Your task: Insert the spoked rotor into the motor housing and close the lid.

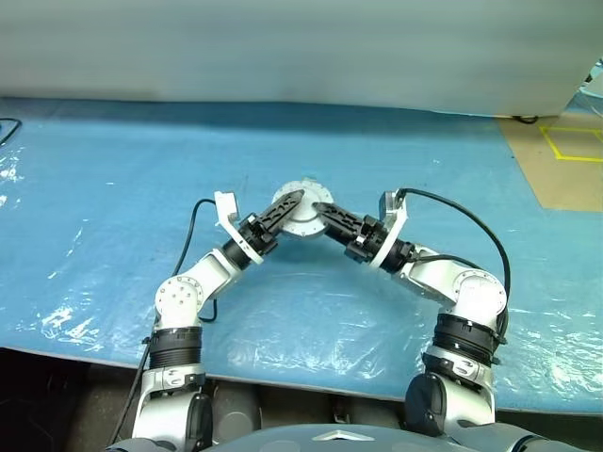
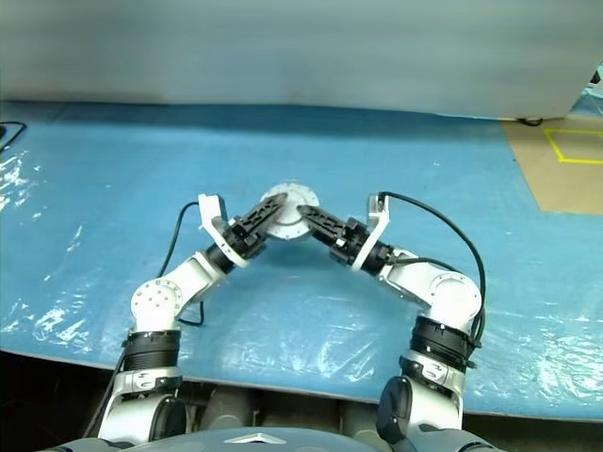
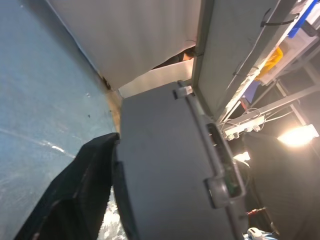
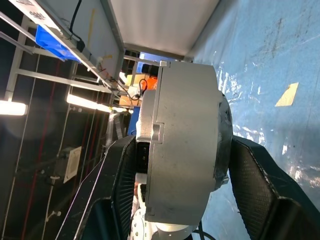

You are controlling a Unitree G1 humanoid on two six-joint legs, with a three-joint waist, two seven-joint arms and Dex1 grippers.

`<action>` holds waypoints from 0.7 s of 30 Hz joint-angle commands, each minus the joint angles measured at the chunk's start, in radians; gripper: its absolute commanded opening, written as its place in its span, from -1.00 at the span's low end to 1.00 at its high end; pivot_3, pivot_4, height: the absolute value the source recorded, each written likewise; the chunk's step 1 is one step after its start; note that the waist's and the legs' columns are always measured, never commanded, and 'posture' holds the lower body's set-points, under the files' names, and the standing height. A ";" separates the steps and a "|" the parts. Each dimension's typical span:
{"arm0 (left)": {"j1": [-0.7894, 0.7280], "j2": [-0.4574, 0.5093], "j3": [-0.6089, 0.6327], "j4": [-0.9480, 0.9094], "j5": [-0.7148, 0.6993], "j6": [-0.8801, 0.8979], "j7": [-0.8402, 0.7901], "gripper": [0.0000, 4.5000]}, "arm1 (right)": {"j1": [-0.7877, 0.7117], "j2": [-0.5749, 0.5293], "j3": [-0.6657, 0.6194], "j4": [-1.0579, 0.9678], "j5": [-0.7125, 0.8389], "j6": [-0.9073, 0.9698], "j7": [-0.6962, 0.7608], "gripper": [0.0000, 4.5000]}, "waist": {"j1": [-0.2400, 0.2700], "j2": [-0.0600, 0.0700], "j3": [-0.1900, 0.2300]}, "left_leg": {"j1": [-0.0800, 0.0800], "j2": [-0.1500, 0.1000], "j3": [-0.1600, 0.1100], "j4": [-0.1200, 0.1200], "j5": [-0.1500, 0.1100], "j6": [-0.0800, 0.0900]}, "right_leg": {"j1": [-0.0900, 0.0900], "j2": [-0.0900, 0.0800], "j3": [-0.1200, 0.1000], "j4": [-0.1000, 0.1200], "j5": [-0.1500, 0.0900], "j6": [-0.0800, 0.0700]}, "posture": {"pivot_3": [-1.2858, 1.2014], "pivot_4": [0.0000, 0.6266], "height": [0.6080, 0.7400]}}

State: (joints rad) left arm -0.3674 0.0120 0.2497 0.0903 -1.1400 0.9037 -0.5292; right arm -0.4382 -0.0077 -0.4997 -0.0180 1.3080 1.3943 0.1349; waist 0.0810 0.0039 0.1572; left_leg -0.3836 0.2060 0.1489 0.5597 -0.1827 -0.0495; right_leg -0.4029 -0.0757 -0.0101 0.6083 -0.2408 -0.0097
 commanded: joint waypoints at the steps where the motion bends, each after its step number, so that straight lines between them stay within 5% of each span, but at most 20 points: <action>1: -0.010 0.005 -0.009 -0.010 -0.014 0.024 -0.002 0.27 | -0.006 -0.013 0.033 -0.033 0.080 -0.027 0.031 0.06 | 0.001 0.000 0.000 | 0.000 0.000 0.000 0.001 0.000 0.000 | 0.000 0.000 0.000 0.000 0.000 0.000 | 0.03 -0.52 1.00; 12: -0.013 0.016 -0.002 -0.007 -0.026 0.046 0.005 0.18 | 0.010 -0.044 0.099 -0.035 0.095 -0.100 0.054 0.06 | 0.010 0.000 0.000 | 0.000 0.000 0.000 0.002 0.000 0.000 | 0.001 0.000 0.000 0.001 0.001 0.001 | 0.03 -0.52 1.00; 18: -0.019 -0.032 0.044 -0.008 -0.097 0.041 0.021 0.18 | -0.006 -0.059 0.105 -0.054 0.101 -0.177 0.073 0.91 | 0.015 0.000 0.000 | -0.001 0.000 0.000 0.003 0.000 0.000 | 0.001 0.000 0.000 0.001 0.001 0.001 | 0.03 -0.52 1.00; 21: -0.029 -0.060 0.086 -0.005 -0.125 0.008 0.041 0.18 | -0.020 -0.057 0.090 -0.028 0.104 -0.243 0.045 0.99 | 0.015 0.000 0.000 | -0.001 0.000 0.000 0.003 0.000 0.000 | 0.001 0.000 0.000 0.001 0.001 0.001 | 0.03 -0.52 1.00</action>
State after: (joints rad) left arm -0.3724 -0.0391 0.3090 0.1113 -1.2084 0.9395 -0.4853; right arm -0.4335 -0.0671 -0.3942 -0.0206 1.3728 1.1917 0.1782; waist 0.0960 0.0037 0.1574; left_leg -0.3844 0.2059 0.1484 0.5627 -0.1827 -0.0494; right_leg -0.4020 -0.0759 -0.0098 0.6092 -0.2402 -0.0088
